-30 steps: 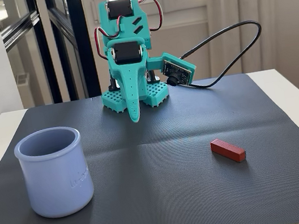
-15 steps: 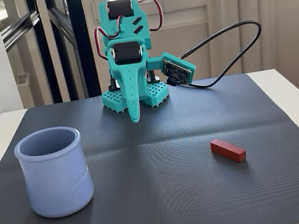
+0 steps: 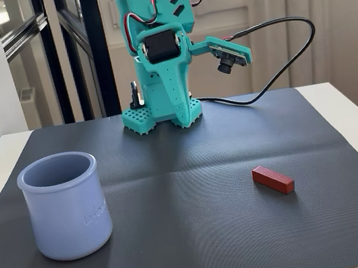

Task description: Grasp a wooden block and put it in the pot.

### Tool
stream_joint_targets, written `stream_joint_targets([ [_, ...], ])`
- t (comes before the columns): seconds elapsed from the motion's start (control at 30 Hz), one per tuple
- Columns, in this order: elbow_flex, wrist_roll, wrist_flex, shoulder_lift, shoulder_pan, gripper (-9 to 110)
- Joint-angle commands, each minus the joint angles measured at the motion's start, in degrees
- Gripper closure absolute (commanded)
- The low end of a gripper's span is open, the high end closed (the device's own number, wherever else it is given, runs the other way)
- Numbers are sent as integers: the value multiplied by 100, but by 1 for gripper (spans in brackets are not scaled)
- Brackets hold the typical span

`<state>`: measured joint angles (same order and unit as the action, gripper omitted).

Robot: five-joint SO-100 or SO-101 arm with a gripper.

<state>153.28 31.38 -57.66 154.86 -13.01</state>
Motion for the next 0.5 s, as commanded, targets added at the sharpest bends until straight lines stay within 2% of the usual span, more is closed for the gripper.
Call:
stream_joint_targets([
  [0.0, -729, 1380, 79, -650, -316, 101],
  [0.1, -1134, 2672, 88, -1371, -615, 101],
  [0.33, -1995, 4852, 167, -3050, -1107, 101],
  [0.47, -2259, 5212, 677, -3858, -1257, 101],
])
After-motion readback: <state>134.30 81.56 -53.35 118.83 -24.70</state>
